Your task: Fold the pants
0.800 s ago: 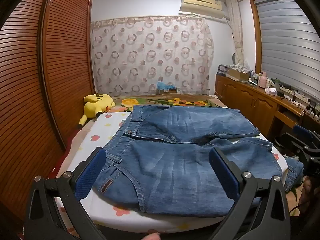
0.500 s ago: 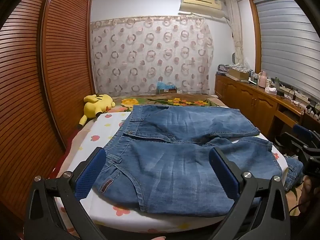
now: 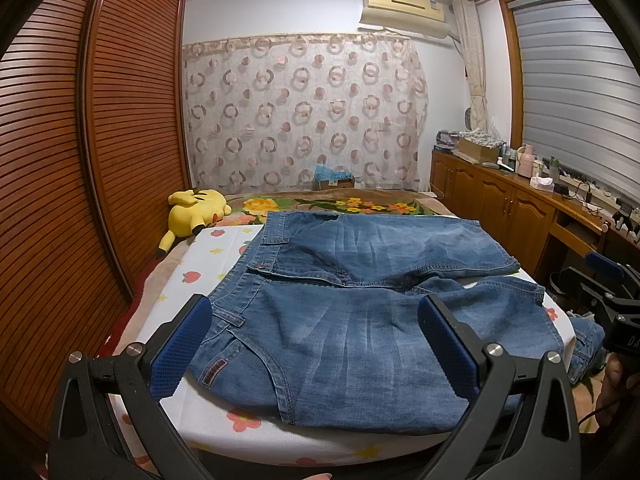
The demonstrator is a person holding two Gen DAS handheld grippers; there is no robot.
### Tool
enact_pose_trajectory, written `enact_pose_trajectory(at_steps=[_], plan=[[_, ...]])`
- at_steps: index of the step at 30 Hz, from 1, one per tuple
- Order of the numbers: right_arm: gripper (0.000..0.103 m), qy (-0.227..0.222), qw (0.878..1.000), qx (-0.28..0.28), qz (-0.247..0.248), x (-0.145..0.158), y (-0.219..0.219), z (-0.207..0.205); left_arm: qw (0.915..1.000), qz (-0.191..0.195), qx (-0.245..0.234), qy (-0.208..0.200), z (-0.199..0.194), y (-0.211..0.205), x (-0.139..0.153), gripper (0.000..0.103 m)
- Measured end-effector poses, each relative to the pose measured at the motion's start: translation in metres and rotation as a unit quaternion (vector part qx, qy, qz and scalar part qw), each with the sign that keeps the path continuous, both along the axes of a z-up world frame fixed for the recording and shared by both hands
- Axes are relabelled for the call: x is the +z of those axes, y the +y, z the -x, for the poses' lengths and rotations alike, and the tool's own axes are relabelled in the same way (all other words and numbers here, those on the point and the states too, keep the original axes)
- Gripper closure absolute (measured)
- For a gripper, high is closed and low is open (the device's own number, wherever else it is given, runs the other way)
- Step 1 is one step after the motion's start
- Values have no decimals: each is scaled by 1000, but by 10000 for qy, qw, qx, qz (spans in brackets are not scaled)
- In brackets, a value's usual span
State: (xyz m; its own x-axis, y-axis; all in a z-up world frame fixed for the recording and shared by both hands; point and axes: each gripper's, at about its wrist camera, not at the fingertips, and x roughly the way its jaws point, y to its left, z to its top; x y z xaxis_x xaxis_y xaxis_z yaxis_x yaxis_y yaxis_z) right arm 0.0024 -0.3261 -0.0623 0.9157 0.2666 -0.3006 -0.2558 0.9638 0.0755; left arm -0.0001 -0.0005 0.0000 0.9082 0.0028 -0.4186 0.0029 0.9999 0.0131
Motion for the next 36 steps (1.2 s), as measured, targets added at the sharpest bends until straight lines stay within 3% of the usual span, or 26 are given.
enact_pose_trajectory(at_steps=[36], plan=[[0,4,10000,12,7,1,2,2,10000,50,24,-34,0,9,8,0]])
